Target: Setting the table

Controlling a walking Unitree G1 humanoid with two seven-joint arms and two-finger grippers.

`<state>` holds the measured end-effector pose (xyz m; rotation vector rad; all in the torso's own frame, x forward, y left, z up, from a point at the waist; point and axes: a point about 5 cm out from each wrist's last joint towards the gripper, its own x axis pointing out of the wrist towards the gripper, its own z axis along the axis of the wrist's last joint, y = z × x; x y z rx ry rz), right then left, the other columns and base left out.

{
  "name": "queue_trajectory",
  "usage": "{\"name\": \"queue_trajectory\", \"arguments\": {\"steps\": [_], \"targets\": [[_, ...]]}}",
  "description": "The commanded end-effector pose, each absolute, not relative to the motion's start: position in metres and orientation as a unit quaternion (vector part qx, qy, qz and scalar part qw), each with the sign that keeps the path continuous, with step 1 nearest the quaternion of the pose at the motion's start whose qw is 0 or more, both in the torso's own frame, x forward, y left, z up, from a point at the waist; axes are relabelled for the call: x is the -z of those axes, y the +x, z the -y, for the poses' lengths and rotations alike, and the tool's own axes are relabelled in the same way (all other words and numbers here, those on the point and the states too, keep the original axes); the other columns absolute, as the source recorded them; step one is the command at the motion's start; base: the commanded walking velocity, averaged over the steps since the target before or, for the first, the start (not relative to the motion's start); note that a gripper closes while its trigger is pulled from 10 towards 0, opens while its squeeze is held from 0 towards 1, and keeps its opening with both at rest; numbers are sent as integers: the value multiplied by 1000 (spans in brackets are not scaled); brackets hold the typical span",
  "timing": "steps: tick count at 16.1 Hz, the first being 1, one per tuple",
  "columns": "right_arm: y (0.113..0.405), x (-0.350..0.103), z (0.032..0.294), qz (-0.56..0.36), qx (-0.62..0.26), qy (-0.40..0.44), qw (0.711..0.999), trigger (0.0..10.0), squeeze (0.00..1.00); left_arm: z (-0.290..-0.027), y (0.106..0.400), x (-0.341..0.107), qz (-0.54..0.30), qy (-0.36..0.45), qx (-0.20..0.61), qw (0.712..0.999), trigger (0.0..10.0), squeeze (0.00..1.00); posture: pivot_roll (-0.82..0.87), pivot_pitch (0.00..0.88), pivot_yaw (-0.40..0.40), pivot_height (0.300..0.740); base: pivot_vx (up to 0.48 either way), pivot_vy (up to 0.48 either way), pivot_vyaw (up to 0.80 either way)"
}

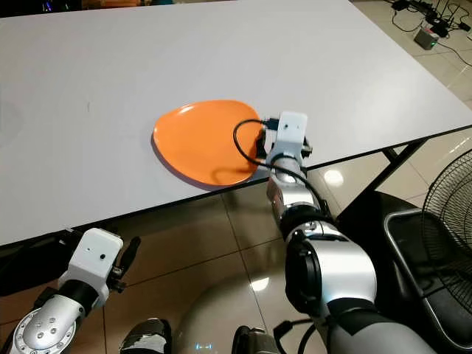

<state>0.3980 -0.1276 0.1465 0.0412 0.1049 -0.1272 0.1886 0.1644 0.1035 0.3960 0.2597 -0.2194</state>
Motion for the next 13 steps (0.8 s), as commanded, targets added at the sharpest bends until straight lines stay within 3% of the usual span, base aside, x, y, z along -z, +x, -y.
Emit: {"name": "queue_trajectory", "arguments": {"steps": [1,9,10,13], "targets": [[401,-154,132,-41,72,24,996,10000,1000,-162,186,-99,-137,195,111,965,10000,0,418,152,-76,740,0,0,0],[410,-195,153,56,107,48,991,10000,1000,-162,195,-98,-128,191,105,968,10000,0,388,135,-89,740,0,0,0],[410,-200,159,71,105,47,991,10000,0,-161,198,-98,-126,190,104,968,10000,0,379,129,-92,740,0,0,0],[406,-199,177,94,98,55,989,10000,0,-158,214,-97,-113,185,105,971,10000,0,314,88,-109,740,0,0,0]]}}
